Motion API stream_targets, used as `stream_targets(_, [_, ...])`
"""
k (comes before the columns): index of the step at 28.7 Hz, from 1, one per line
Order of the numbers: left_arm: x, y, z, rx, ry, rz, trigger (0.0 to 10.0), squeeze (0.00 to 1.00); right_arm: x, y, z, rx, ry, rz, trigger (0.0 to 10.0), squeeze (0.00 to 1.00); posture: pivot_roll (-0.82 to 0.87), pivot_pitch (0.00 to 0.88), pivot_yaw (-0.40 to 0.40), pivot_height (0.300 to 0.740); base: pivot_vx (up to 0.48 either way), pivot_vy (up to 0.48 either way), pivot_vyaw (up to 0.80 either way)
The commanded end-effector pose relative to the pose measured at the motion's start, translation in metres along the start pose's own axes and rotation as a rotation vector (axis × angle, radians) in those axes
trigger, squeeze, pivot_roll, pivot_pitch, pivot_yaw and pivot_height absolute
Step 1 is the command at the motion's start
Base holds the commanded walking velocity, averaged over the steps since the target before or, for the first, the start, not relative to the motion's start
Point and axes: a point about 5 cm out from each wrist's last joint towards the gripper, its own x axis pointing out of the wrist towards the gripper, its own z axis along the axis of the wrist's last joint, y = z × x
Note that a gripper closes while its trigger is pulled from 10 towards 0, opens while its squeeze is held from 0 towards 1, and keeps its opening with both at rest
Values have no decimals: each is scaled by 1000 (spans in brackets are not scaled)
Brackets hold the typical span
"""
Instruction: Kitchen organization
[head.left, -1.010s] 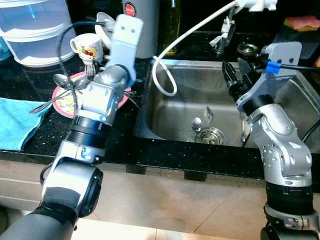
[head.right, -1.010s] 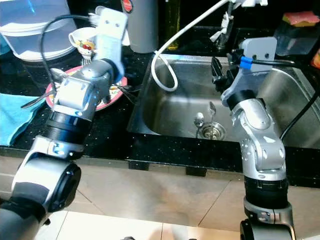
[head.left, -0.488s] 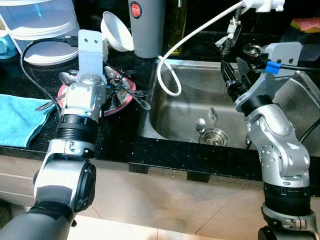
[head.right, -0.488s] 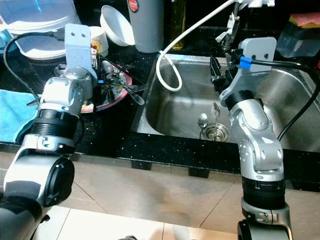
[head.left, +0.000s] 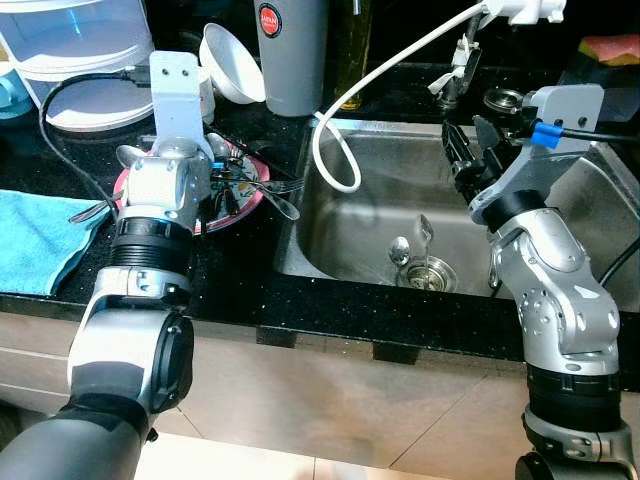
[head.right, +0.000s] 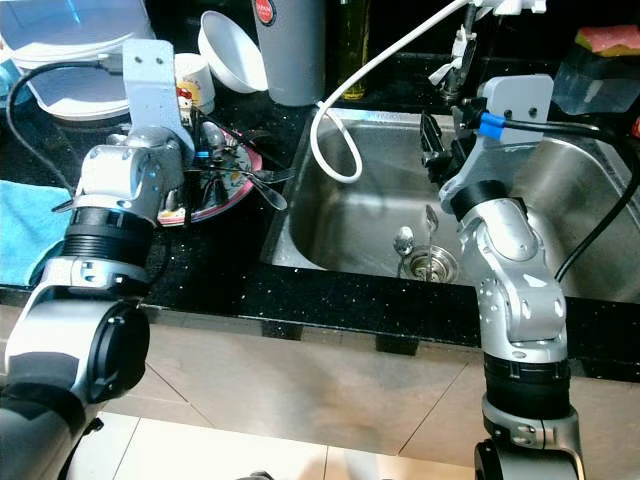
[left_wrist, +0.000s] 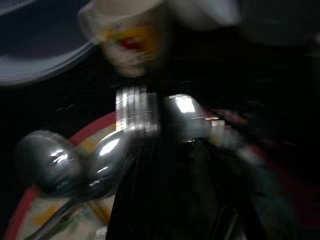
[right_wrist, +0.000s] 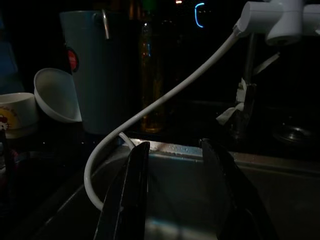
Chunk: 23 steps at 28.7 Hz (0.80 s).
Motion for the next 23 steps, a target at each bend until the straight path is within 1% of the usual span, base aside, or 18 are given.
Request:
stream_targets(1, [-4,-12,4,54,-35,-87,10000,0,-2,-1,0,3,-6,-6,10000,0,42,107,56,740,0,0,0])
stream_targets(2, [-7,-20,5,109,-56,-154,10000,0,-2,-1,0,3,-6,-5,10000,0,42,107,56,740,0,0,0])
stream_targets(3, [-7,-20,5,109,-56,-154,10000,0,-2,-1,0,3,-6,-5,10000,0,42,107,56,740,0,0,0])
stream_targets(4, [-9,-25,6,173,-72,-200,10000,0,-2,-1,0,3,-6,-5,10000,0,44,107,57,740,0,0,0])
stream_targets(5, [-9,-25,6,173,-72,-200,10000,0,-2,-1,0,3,-6,-5,10000,0,44,107,57,740,0,0,0])
stream_targets(7, [-13,-27,12,362,-149,-275,10000,0,-2,-1,0,4,-5,-6,10000,0,43,107,58,740,0,0,0])
stream_targets(8, [-13,-27,12,362,-149,-275,10000,0,-2,-1,0,4,-5,-6,10000,0,43,107,58,740,0,0,0])
stream_targets(10, [-12,-16,18,517,-177,-264,10000,0,-2,-1,-1,4,-4,-7,10000,0,47,107,59,740,0,0,0])
stream_targets(11, [-12,-16,18,517,-177,-264,10000,0,-2,-1,-1,4,-4,-7,10000,0,47,107,59,740,0,0,0])
stream_targets(12, [-12,-9,21,603,-183,-247,10000,0,-3,-2,-1,4,-4,-7,10000,0,48,105,59,740,0,0,0])
stream_targets(13, [-12,-9,21,603,-183,-247,10000,0,-3,-2,-1,4,-4,-7,10000,0,48,105,59,740,0,0,0])
stream_targets(14, [-13,-3,23,667,-179,-239,10000,0,-3,-1,-1,6,-3,-7,10000,0,48,105,59,740,0,0,0])
stream_targets(15, [-13,-3,23,667,-179,-239,10000,0,-3,-1,-1,6,-3,-7,10000,0,48,105,59,740,0,0,0])
stream_targets(16, [-15,8,22,827,-165,-271,10000,0,-2,0,-2,10,-3,-4,10000,0,52,99,56,740,0,0,0])
stream_targets(17, [-15,8,22,827,-165,-271,10000,0,-2,0,-2,10,-3,-4,10000,0,52,99,56,740,0,0,0])
stream_targets(19, [-17,11,20,886,-153,-308,10000,0,-2,0,-2,11,-3,-3,10000,0,53,97,55,740,0,0,0])
stream_targets(21, [-24,12,16,961,-129,-405,10000,0,-2,0,-2,12,-3,0,10000,0,56,94,55,740,0,0,0])
stream_targets(23, [-31,8,12,988,-125,-496,10000,0,-2,0,-2,13,-2,1,10000,0,55,92,53,740,0,0,0])
